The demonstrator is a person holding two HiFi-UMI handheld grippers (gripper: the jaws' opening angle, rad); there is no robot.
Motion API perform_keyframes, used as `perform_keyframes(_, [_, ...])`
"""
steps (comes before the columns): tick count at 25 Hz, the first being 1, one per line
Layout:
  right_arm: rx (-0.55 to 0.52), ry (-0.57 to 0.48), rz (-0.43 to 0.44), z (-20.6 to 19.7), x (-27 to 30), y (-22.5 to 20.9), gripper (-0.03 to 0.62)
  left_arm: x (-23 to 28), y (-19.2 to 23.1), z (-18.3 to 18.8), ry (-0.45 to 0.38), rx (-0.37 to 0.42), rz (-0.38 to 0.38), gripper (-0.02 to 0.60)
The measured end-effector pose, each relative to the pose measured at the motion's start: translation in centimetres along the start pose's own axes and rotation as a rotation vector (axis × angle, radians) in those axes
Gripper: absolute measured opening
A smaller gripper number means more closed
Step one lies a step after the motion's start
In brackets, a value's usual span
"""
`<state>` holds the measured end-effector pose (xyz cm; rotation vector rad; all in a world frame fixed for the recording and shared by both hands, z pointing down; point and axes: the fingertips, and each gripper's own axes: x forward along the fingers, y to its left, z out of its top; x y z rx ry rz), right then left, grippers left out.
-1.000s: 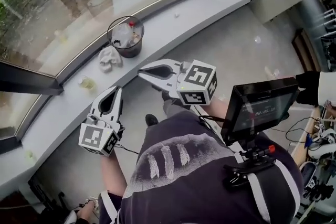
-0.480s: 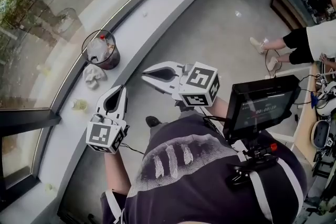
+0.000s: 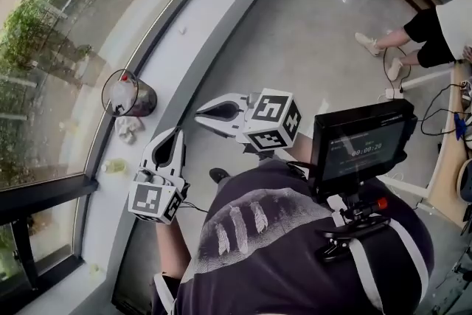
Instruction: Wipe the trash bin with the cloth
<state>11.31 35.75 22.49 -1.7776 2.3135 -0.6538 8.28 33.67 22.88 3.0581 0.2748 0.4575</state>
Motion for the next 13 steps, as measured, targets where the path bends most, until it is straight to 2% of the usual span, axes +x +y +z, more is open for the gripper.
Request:
perform_keyframes(6, [0.139,-0.059,-0.03,-1.9,-3.8,-2.5,0.0,4.3,-3.1,-0.8,0.053,0.064,-0.102,-0.005])
perform_keyframes(13, [0.225,-0.149,-0.05,-2.3,-8.6,-4.9,0.0,7.8,-6.7,0.1,0.098,0.15,-0.133,-0.005])
